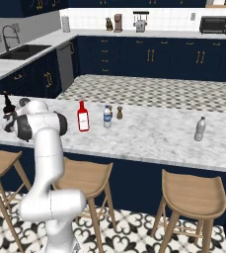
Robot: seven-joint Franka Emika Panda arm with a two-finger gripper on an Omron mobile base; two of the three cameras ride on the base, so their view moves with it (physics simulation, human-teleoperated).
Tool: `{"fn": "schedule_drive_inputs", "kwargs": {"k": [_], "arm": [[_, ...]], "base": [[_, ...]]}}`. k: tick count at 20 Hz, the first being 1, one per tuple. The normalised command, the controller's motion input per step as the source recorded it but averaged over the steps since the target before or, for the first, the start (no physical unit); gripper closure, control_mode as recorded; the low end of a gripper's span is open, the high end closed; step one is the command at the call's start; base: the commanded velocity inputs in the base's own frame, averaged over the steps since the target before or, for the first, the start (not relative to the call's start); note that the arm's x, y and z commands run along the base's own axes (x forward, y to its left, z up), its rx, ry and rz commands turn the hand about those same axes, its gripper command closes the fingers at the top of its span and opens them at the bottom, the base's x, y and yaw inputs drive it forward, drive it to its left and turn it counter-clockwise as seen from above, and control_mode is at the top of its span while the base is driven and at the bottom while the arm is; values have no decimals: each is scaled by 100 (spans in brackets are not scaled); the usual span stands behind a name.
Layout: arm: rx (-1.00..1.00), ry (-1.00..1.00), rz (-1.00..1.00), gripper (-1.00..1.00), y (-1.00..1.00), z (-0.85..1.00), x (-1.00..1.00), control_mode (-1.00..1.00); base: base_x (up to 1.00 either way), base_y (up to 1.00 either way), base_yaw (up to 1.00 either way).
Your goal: Move the plastic bottles in the middle to the plastics group, and the glass bottles in the middle to the glass group.
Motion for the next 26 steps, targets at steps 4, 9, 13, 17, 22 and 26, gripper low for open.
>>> {"fn": "schedule_drive_inputs", "kwargs": {"k": [4, 9, 13, 17, 22, 26], "arm": [[14, 1, -2, -100, -6, 37, -18, -100], [3, 1, -3, -100, -18, 50, -26, -100], [0, 0, -12, -100, -33, 53, -32, -100], [0, 0, -10, -100, -42, 57, -28, -100], [0, 0, -19, -100, -52, 47, -48, -100], [-2, 0, -21, -100, -60, 28, -58, -100]], "base": [[0, 0, 0], [0, 0, 0], [0, 0, 0], [0, 0, 0], [0, 0, 0], [0, 0, 0]]}}
